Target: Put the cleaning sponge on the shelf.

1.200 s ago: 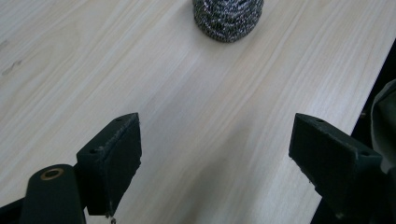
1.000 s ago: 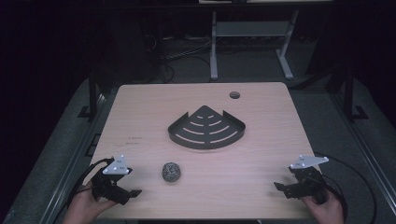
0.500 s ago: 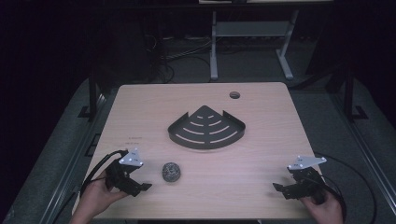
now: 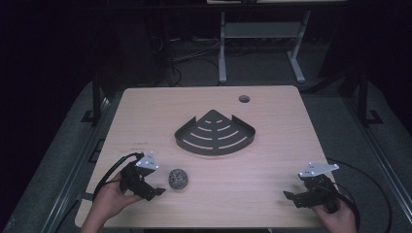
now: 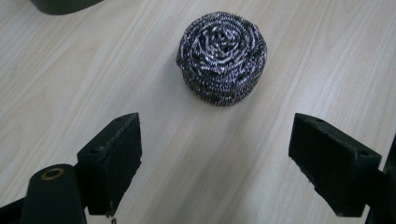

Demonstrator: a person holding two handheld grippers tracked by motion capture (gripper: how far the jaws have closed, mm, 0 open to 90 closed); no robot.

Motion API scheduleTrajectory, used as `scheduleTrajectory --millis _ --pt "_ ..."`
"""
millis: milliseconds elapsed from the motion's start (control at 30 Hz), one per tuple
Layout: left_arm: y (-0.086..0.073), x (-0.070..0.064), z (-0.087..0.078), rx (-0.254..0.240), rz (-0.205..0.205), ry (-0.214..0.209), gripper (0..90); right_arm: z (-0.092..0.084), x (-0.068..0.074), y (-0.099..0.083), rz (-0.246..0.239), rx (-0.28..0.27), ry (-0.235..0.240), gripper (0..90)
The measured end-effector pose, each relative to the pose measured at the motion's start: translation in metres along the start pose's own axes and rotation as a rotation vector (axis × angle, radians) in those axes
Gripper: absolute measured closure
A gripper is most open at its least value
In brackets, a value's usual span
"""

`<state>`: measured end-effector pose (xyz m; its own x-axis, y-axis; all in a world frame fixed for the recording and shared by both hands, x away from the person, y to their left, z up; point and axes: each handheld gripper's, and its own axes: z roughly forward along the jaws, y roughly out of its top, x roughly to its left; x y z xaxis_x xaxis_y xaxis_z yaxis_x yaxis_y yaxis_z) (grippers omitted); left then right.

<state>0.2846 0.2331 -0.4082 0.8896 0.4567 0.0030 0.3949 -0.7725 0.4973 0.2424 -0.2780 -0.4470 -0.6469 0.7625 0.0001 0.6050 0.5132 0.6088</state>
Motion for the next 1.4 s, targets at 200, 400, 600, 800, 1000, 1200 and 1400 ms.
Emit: scheduleTrajectory --millis 200,400,600,800,1000,1200,1400 --pt "0.008 0.001 0.008 0.018 0.002 -0.011 16.7 0.000 0.001 0.001 0.000 0.004 0.006 15.6" --pt "0.014 0.000 0.013 0.032 0.010 -0.021 16.7 0.000 0.001 0.000 -0.001 0.002 0.007 15.6" --pt "0.021 0.000 0.019 0.040 0.018 -0.023 16.7 0.000 0.002 0.001 -0.013 0.002 0.006 15.6" --pt "0.027 0.001 0.025 0.055 0.019 -0.026 16.8 0.000 0.002 0.001 -0.015 0.004 0.005 15.6" --pt "0.032 0.001 0.033 0.071 0.022 -0.029 17.0 0.000 0.003 0.002 -0.014 0.002 0.005 15.6" --pt "0.035 0.002 0.040 0.088 0.021 -0.032 17.0 0.000 0.003 0.002 -0.018 0.007 0.007 15.6" --pt "0.037 0.003 0.045 0.098 0.019 -0.038 17.0 0.000 0.005 0.003 -0.027 0.007 0.010 15.6"
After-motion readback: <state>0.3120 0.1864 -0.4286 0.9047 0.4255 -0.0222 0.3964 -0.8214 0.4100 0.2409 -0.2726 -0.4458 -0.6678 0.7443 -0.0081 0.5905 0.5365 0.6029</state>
